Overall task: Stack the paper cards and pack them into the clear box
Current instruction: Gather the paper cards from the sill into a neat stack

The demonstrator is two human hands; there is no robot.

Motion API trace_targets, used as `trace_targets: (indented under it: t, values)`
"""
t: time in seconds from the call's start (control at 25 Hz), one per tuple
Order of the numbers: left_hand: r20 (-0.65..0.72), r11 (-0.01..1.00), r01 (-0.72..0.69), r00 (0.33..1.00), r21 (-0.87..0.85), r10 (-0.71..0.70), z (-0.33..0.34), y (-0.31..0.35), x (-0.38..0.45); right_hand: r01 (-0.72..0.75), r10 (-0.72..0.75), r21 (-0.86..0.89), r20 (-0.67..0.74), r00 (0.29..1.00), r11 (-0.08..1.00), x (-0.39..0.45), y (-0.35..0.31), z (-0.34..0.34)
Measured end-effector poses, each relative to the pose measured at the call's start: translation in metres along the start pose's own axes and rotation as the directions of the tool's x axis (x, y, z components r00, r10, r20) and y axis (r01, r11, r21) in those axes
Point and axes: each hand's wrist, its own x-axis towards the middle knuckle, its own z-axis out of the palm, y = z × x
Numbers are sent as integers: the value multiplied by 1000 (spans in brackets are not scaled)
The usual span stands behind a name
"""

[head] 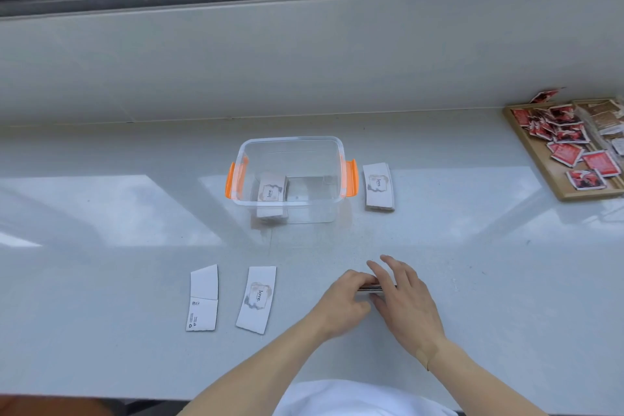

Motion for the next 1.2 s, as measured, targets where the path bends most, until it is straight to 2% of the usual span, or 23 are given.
trace_targets:
  t: [0.2, 0.36, 0.52, 0.6, 0.68, 0.8, 0.88, 1.04, 1.2]
  values:
    - [-45, 987, 14, 999, 160, -7, 14, -3, 8, -6, 7, -20, 50, 999, 1000, 7, -4, 0]
    - [-30, 893, -18, 999, 449, 36, 17, -10, 8, 28, -24, -84, 47, 999, 996, 5, -3, 0]
    - [5, 835, -31, 999, 550, 34, -11, -26, 3, 69, -68, -123, 16, 998, 990, 5, -5, -3]
    - [10, 758, -68, 997, 649, 80, -42, -41, -6, 95, -97, -133, -15, 995, 987, 3, -5, -3]
    - [79, 622, -125, 992, 773, 102, -79, -58, -16, 111, -116, -133, -33, 993, 985, 1, -5, -1]
    - [197, 422, -192, 980, 886, 32, -125, -78, -32, 119, -125, -124, -42, 991, 985, 0, -5, -1]
    - [249, 340, -233, 968, 911, -4, -143, -87, -39, 106, -110, -118, -30, 994, 987, 2, -4, -2]
    - [272, 261, -266, 962, 928, 14, -155, -94, -45, 63, -62, -89, 20, 998, 994, 3, -2, -1]
    - [232, 245, -231, 972, 942, 23, -159, -96, -44, 53, -50, -58, 50, 997, 997, 3, -1, 0]
